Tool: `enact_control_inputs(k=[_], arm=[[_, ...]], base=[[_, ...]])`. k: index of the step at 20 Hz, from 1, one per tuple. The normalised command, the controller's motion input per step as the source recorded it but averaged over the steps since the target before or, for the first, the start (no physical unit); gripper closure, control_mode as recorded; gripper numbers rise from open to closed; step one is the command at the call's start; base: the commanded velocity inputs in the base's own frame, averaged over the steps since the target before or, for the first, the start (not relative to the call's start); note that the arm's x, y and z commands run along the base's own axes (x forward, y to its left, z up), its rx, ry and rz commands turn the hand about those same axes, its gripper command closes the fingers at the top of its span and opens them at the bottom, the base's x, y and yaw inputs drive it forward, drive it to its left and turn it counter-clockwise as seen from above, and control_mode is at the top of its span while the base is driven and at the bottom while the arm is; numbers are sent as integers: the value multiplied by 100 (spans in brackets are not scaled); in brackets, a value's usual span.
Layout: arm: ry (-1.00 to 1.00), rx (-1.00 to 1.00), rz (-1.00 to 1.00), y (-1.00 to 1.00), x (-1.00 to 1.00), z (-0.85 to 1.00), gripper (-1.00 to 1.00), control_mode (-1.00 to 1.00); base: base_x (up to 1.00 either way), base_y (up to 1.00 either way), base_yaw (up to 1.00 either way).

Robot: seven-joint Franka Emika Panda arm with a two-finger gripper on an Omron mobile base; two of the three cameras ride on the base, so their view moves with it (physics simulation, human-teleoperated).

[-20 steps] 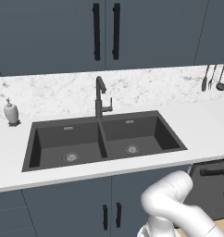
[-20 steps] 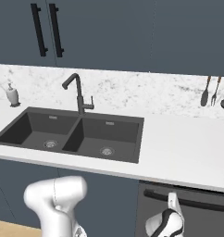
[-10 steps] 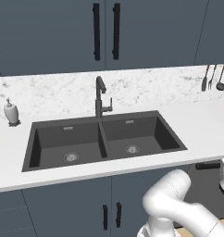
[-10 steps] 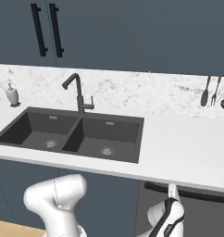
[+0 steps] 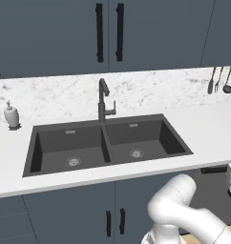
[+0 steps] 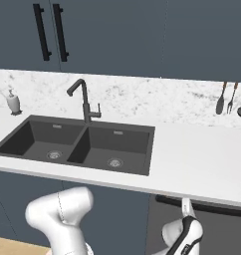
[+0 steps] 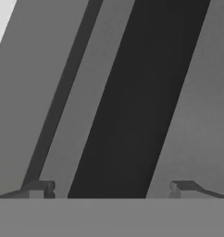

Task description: Pick up the cup and bowl from the counter, place them in the dishwasher, and close the dishwasher door.

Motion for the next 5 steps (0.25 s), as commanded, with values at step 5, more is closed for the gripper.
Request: enact_control_inputs(k=[5], arm=[[-14,0,0,6,61,-13,-100,-100]], base=[[0,0,0]])
